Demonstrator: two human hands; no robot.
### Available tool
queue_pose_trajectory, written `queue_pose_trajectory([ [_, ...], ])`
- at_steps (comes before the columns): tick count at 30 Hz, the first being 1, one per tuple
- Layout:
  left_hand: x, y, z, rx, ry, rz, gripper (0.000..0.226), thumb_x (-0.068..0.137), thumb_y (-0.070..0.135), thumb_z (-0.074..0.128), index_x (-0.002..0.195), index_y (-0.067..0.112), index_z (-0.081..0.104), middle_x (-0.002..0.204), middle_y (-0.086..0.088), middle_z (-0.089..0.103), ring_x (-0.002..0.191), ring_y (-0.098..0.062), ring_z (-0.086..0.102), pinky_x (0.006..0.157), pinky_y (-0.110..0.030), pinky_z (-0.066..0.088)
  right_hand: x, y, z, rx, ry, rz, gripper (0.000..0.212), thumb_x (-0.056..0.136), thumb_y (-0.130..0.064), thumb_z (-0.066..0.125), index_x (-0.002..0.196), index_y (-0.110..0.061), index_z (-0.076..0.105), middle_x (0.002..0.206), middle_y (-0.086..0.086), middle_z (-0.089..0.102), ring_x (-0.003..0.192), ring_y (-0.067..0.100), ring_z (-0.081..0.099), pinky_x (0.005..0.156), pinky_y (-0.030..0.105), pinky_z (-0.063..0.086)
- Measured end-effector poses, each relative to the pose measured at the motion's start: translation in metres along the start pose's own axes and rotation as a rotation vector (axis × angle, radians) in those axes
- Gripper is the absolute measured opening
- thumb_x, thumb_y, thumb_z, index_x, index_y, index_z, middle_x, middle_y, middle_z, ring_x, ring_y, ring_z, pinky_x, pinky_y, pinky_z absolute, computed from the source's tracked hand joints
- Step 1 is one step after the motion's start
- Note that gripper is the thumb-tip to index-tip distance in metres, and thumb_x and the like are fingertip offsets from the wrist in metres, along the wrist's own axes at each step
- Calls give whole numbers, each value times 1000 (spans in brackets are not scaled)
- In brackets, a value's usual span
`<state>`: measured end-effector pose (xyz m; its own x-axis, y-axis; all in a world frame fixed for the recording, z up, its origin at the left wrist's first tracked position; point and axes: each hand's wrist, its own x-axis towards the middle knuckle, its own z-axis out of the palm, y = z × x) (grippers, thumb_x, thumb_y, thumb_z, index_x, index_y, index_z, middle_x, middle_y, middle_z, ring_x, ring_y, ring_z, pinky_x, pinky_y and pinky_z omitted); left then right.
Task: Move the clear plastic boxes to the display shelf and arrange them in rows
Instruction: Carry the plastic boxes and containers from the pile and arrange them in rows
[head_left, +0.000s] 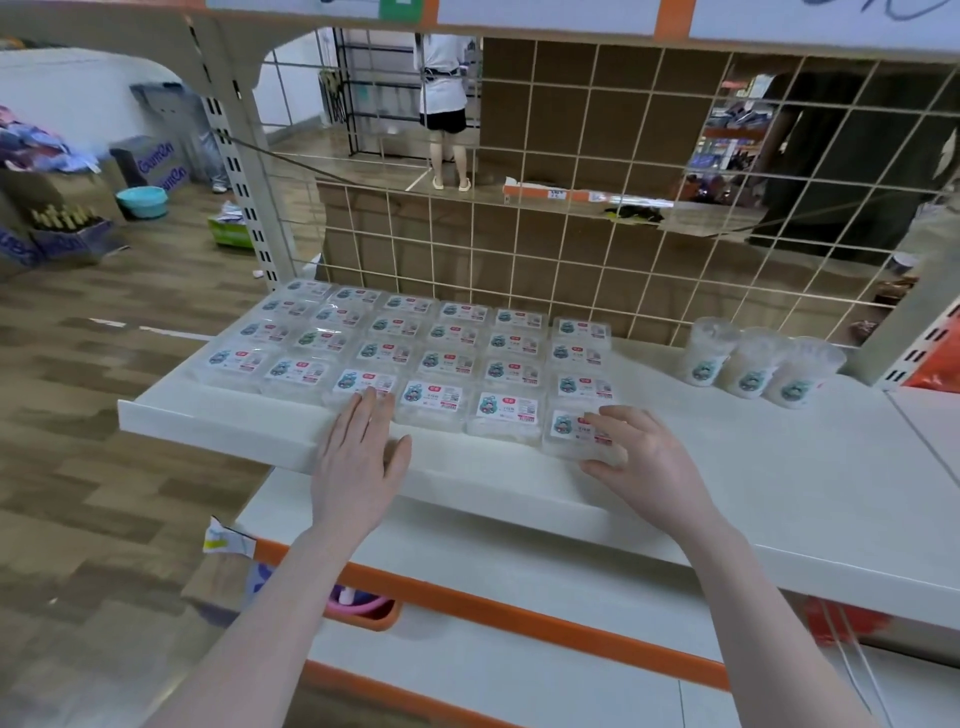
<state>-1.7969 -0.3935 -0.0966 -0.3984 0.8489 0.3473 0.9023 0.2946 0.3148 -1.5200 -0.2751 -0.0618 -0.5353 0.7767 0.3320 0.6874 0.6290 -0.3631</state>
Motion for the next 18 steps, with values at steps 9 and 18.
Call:
queue_pose_trajectory([
  [9, 0, 2, -3, -12, -16, -5, 70, 86, 49, 20, 139, 11, 45, 147, -12, 39, 138, -29, 33, 109, -45, 30, -1, 1, 12, -17, 146, 16, 30, 69, 1, 75, 98, -6, 72, 98, 11, 67, 90, 34, 62, 79, 35, 49],
  [18, 0, 1, -6, -26, -40, -4, 54, 95, 36, 43, 144, 14, 38, 153, -9, 30, 143, -25, 22, 114, -42, 22, 1, -4, 14, -60, 164, 23, 28, 71, 1, 70, 99, -4, 71, 100, 10, 68, 87, 32, 64, 72, 35, 51],
])
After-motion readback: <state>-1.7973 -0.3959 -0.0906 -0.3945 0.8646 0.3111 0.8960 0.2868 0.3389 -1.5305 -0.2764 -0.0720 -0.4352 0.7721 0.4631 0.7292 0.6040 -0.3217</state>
